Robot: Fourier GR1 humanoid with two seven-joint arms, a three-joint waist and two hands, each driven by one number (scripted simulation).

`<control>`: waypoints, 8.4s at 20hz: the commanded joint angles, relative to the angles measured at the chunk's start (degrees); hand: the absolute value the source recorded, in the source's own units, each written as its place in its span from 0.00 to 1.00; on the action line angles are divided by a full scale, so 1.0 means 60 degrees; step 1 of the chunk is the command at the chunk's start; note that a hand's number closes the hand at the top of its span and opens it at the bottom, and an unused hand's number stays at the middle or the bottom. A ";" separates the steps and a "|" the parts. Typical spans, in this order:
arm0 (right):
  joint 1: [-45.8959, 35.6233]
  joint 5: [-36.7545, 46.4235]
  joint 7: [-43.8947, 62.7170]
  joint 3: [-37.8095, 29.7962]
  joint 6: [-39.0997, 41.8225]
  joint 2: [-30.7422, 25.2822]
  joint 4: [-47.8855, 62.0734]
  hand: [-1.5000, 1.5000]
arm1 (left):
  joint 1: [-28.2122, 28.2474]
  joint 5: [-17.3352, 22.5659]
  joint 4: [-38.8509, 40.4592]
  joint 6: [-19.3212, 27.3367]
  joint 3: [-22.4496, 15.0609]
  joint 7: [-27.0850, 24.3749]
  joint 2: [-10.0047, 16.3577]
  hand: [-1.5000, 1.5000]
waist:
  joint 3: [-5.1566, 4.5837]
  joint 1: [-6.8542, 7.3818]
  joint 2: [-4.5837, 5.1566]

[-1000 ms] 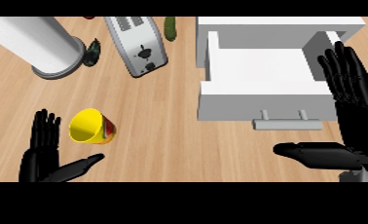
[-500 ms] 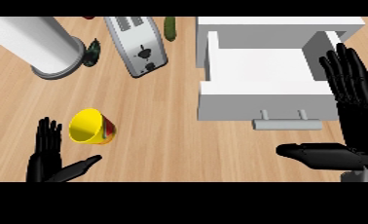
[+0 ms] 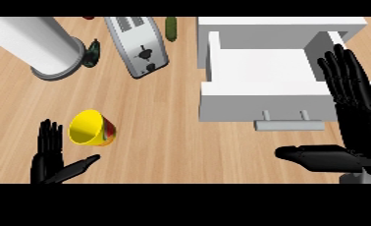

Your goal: Pick up the cup, place it into the drawer and close the drawer

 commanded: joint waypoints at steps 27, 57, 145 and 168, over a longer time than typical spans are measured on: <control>0.0242 -0.0038 -0.0352 -0.0017 0.0488 0.0020 0.0317 0.00 | -0.2506 0.0140 0.3186 -0.1854 0.0102 -0.1862 0.0140 0.00 | -0.0017 -0.0118 0.0041; 0.0332 -0.0375 -0.0229 -0.0596 0.0622 -0.0253 0.0178 0.00 | -0.3411 0.0208 0.0890 -0.3066 -0.0788 -0.1838 -0.0509 1.00 | 0.0008 -0.0015 -0.0047; 0.0558 -0.0009 0.0105 -0.0325 0.2855 -0.1726 -0.0829 1.00 | -1.0262 0.4746 -0.0910 0.5434 -0.8625 0.5526 -0.0598 0.00 | 0.0000 0.0177 -0.0082; -0.1569 0.7818 -0.1115 0.3101 -0.0101 -0.1424 0.4107 1.00 | -0.5345 0.4754 -0.5941 0.4631 -0.7441 0.6139 0.2284 0.00 | 0.0009 0.0405 -0.0001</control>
